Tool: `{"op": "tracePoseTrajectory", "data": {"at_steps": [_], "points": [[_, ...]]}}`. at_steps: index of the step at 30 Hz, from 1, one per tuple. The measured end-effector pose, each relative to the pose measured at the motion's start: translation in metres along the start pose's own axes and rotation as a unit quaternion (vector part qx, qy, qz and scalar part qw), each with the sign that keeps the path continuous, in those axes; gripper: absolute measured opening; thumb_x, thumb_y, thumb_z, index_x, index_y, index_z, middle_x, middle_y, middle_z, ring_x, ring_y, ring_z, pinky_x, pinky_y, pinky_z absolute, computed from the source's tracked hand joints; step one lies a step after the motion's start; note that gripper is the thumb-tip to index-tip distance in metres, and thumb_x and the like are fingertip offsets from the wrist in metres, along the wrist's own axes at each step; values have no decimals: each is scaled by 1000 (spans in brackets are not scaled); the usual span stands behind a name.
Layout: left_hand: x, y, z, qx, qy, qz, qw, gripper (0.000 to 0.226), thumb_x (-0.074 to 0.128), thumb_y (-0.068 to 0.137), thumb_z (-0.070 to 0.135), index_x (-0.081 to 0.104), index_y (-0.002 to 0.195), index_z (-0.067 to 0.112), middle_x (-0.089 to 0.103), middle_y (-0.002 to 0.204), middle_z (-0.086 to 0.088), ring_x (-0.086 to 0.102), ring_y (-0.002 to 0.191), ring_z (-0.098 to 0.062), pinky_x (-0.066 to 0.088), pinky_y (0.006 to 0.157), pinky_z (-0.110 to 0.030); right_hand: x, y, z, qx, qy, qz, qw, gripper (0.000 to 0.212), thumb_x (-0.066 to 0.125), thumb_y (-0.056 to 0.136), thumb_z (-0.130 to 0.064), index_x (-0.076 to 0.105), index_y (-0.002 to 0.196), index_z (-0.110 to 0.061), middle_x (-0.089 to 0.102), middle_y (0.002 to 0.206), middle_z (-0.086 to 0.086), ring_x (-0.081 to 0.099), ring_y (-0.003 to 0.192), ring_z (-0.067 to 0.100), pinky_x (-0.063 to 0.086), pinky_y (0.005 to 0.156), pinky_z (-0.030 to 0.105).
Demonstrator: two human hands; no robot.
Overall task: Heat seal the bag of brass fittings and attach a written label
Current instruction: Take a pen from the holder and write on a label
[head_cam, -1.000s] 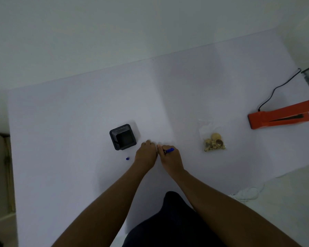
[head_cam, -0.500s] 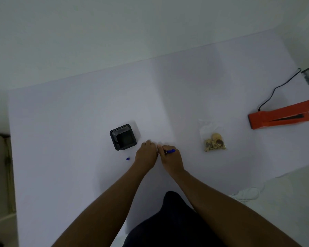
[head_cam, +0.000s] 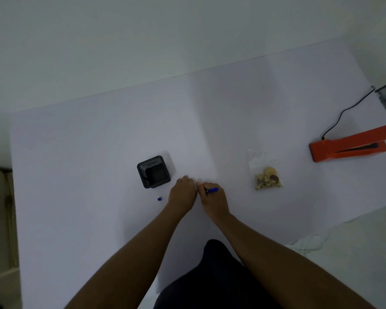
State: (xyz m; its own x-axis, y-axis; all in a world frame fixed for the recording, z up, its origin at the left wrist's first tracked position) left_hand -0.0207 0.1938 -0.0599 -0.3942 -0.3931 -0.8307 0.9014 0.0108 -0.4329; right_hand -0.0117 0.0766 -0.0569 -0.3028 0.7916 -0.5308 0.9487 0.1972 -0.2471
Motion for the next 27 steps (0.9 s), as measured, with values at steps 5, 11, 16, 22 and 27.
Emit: {"op": "tracePoseTrajectory", "data": {"at_steps": [5, 11, 16, 22, 27], "points": [[0, 0, 0, 2, 0, -3, 1000, 18, 58, 93, 9, 56, 110, 6, 52, 120, -11, 52, 108, -23, 48, 86, -30, 0, 0, 3, 4, 11, 16, 1000, 47, 55, 103, -21, 51, 58, -9, 52, 55, 6, 47, 51, 18, 38, 53, 28], [0, -1, 1, 7, 0, -3, 1000, 20, 59, 92, 9, 57, 112, 7, 52, 120, -10, 52, 109, -22, 47, 87, -29, -1, -6, 1, -8, 65, 19, 998, 36, 60, 100, -13, 59, 64, -7, 58, 62, 5, 54, 56, 19, 45, 56, 27], [-7, -11, -2, 2, 5, 8, 1000, 16, 56, 95, 11, 57, 110, 7, 55, 116, -10, 54, 105, -23, 49, 86, -30, -1, -4, 0, -4, 55, 23, 998, 42, 62, 100, -18, 51, 59, -21, 51, 58, -3, 46, 54, 10, 41, 56, 25], [-20, -77, -28, -84, 39, 113, 989, 19, 61, 93, 23, 63, 107, 11, 62, 107, -9, 59, 96, -24, 53, 79, -38, -7, -6, 3, -75, -19, 38, 996, 43, 56, 102, -31, 50, 61, -19, 50, 59, -5, 48, 56, 12, 48, 56, 34], [-19, -104, -60, -176, -4, 148, 973, 42, 67, 90, 32, 58, 125, 11, 62, 113, -12, 60, 99, -28, 55, 78, -39, -2, -15, -2, -121, -127, 61, 983, 35, 55, 101, -39, 60, 72, -21, 56, 68, -11, 51, 67, 11, 50, 57, 41]]}}
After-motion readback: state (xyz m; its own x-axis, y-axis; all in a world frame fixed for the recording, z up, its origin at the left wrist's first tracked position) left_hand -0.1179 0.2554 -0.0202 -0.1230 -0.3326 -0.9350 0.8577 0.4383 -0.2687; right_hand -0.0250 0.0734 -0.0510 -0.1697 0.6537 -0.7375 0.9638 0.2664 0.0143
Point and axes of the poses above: each hand's wrist, its own y-axis towards the middle knuckle, its own x-axis out of the palm, z = x × y, the point moved 5 cm from there along y, towards the middle knuckle
